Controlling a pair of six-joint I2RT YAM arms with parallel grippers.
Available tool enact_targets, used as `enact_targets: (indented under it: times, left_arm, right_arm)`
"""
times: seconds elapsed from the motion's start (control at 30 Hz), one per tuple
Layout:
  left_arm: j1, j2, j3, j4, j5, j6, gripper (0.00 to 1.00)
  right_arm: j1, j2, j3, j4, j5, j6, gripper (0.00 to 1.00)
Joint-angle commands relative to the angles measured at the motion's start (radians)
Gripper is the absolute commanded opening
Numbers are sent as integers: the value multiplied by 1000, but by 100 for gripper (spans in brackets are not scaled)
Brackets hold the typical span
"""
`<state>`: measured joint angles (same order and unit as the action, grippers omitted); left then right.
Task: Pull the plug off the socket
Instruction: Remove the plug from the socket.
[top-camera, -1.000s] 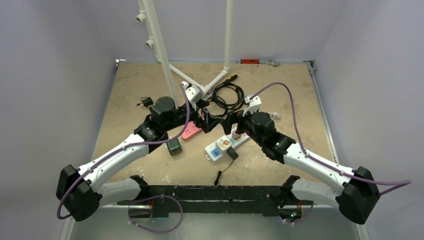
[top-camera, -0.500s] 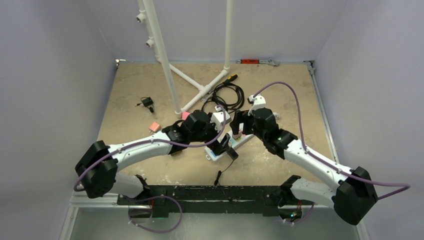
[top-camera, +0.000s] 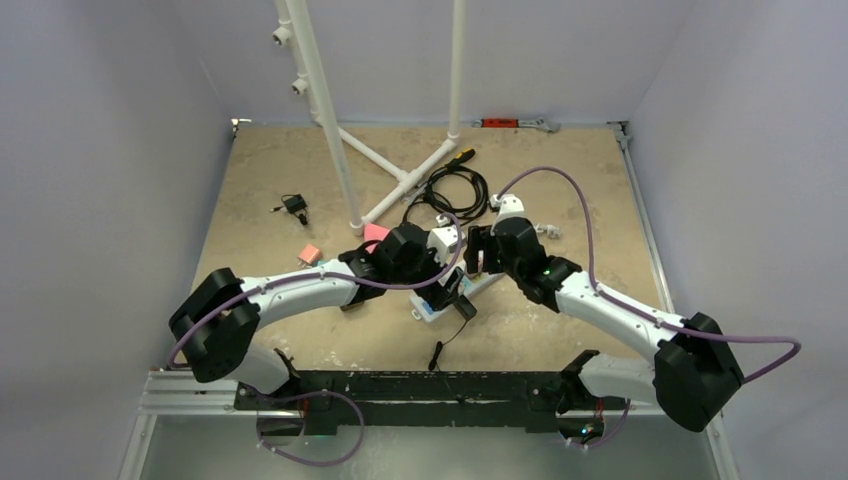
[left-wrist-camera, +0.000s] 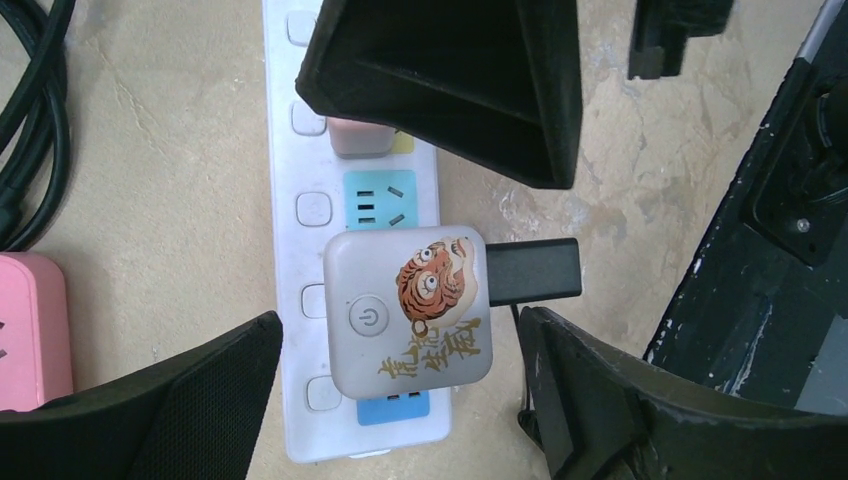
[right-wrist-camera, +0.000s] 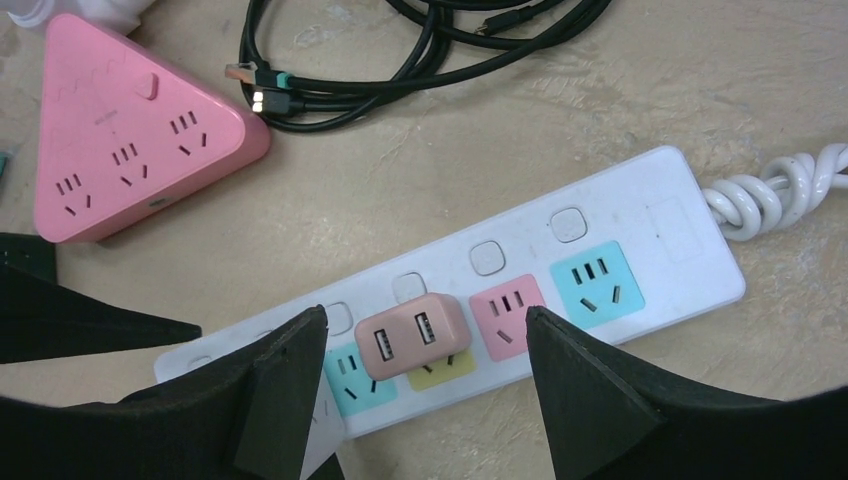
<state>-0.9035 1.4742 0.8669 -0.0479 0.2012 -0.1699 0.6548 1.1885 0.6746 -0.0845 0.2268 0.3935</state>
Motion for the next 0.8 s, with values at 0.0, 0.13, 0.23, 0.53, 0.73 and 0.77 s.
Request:
enact_targets:
  times: [0.0,0.13,0.23,0.53,0.73,0.77]
  left_arm:
    - [-1,30,47,17,3,-18,86]
    - [-7,52,52,13,-6,-17,82]
    - [-11,62,55,8,-19,-12,79]
    - [-24,81,63,-3,-29,1,61]
    - [-31,84,67,-10,-35,9,48]
    - [-31,86,67,-10,-37,9,47]
  right_arm:
    - [24,-11,3,32,9,30,75]
    - [46,5,-3,48,11,52,72]
    - [53,30,4,27,74,80,69]
    - [65,41,-18,47,99,107,68]
    - [75,46,-30,69,73,100,68]
    - [78,47,-30,69,73,102,68]
